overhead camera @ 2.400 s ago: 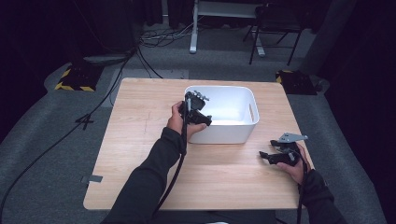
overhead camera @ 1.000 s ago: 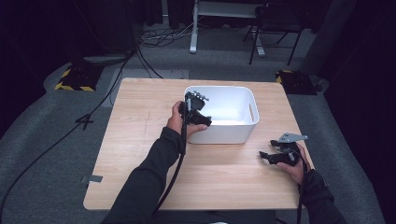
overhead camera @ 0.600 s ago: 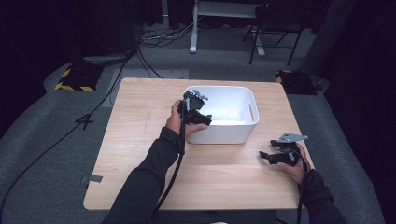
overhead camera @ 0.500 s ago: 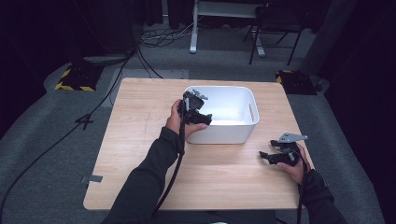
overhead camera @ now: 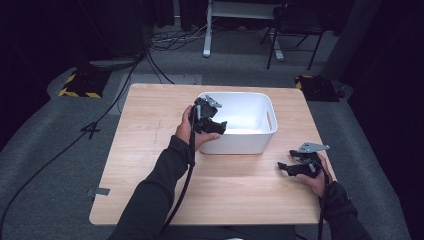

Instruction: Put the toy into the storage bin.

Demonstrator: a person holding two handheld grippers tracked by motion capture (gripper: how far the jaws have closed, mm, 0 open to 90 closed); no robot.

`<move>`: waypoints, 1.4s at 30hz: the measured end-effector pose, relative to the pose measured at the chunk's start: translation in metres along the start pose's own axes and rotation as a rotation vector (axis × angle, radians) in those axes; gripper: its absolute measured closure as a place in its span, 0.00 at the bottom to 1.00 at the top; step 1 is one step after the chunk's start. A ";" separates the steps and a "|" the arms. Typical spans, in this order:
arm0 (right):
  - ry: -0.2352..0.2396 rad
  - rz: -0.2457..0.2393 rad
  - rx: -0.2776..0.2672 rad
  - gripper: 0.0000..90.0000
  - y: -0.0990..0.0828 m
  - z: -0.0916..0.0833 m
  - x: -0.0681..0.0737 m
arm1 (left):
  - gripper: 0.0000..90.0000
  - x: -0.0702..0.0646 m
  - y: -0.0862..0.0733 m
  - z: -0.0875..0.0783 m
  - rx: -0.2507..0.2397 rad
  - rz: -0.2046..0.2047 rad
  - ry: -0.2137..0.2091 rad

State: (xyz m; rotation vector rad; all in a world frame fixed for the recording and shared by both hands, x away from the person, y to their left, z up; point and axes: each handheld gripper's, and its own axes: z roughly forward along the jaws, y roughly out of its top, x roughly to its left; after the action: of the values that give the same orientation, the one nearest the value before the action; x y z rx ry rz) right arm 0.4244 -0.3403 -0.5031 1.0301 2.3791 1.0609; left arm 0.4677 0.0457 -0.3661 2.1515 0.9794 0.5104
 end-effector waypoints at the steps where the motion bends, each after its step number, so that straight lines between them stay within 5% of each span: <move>1: 0.000 0.000 0.000 0.23 0.000 0.000 0.000 | 0.25 0.001 0.000 -0.001 -0.004 0.000 -0.006; 16: 0.000 0.000 0.001 0.22 0.000 0.000 0.000 | 0.23 0.003 -0.005 -0.010 -0.104 0.007 -0.040; 27: 0.000 0.001 0.001 0.23 0.000 0.000 0.000 | 0.23 0.001 -0.004 -0.018 -0.167 0.037 -0.028; 42: 0.000 0.000 0.000 0.22 0.000 0.000 0.000 | 0.22 0.004 -0.004 -0.028 -0.205 0.046 -0.036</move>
State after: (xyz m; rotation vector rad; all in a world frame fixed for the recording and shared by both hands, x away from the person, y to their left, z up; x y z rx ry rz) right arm 0.4243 -0.3403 -0.5031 1.0305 2.3791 1.0604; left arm 0.4515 0.0631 -0.3503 1.9959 0.8222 0.5671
